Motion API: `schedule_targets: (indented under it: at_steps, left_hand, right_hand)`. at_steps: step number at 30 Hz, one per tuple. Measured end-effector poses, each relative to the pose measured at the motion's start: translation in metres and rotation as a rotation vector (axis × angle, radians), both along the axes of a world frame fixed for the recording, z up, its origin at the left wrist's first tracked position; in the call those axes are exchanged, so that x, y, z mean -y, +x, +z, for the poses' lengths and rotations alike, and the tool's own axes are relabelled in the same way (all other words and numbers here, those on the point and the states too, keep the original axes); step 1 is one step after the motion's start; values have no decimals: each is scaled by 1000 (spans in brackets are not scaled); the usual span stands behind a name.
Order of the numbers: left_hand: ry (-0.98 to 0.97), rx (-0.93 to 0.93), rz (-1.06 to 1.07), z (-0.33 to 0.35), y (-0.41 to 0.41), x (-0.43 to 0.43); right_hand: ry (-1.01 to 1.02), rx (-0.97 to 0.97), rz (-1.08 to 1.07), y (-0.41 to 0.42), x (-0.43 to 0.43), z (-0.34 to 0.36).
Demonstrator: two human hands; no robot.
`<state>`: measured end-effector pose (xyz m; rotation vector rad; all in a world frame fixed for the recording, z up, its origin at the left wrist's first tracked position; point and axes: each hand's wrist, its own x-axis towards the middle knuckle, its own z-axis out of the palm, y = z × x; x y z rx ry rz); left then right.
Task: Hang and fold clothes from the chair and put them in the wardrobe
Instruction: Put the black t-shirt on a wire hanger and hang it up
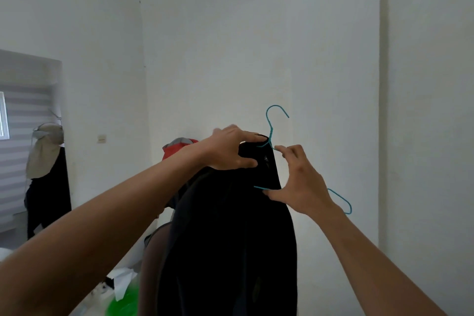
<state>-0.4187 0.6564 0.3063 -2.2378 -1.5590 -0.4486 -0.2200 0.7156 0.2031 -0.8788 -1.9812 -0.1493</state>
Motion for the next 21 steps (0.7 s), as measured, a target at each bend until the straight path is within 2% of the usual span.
schedule_targets:
  at_steps: [2,4,8,13,16,21]
  left_hand:
    - [-8,130,-136,-6,-3,-1]
    - [44,195,-175,-7,-5,-5]
    - [144,263,-163,-2,-11,-9]
    - [220,314,-96,7,-38,-8]
    - [240,327,-69,5,-55,-4]
    - [242,372,-43,-12,-78,2]
  right_hand:
    - [-27,-54,64,-1,0,4]
    - [-29,-62,88,-5,0,5]
    - [134,2,-133,-9,-6,-9]
    - [194,-116,-281,7,-13,-37]
    - [90,-233,-236,21,-19,-39]
    - [-205,-435,-51,38,-22,-15]
